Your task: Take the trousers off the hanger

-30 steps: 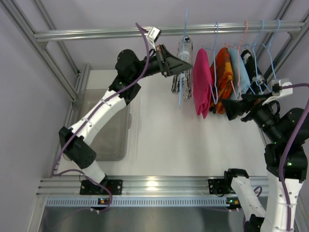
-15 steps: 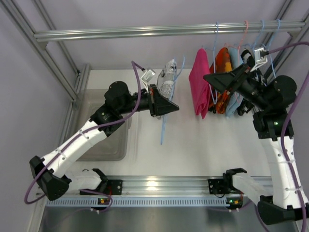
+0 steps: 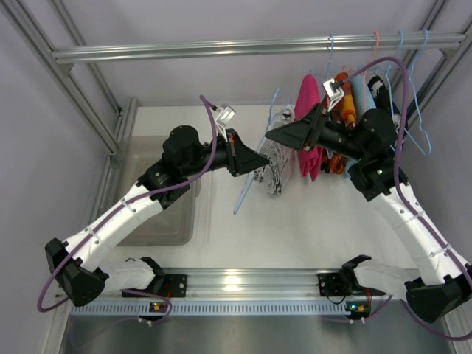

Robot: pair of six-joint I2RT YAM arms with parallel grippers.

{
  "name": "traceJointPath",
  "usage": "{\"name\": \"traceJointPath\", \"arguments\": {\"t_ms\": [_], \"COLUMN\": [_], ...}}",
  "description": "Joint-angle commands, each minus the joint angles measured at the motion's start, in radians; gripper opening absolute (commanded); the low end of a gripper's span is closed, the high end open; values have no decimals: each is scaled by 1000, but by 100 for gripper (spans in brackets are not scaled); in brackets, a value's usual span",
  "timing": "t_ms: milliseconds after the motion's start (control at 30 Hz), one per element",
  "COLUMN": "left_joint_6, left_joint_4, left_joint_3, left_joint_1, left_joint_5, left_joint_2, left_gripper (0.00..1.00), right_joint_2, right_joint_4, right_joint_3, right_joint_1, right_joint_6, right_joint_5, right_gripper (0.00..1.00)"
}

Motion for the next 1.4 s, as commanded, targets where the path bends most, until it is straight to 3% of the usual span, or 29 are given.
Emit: {"name": "traceJointPath", "arguments": {"t_ms": [0,433,800,967,1067,1367], "left_joint_6": [28,-5,61,66,74,84], "left_joint_4": [168,198,139,122,115,107], "left_joint_3": [67,104,144,153,157,151], "left_joint_1": [-4,-6,16,16,16,16], "left_joint_5": [-14,-46,-138,-129,-124,-112], "left_joint_2": [-45,-68,-118,-128,-131,-135], "left_gripper": [0,0,0,0,0,0], "right_joint_2": [33,36,-42,4,59,219], "right_joint_4": [171,126,-106,-62,52,219], "right_joint_3": [-24,-44,13,-6,8,148], "right_joint_1": [31,54,52,54,58,152], "right_joint_6": [66,19,-161,-95,5,135], "right_joint_5": [-10,24,56,57,51,79], "right_gripper": [72,68,67,65,65,61]}}
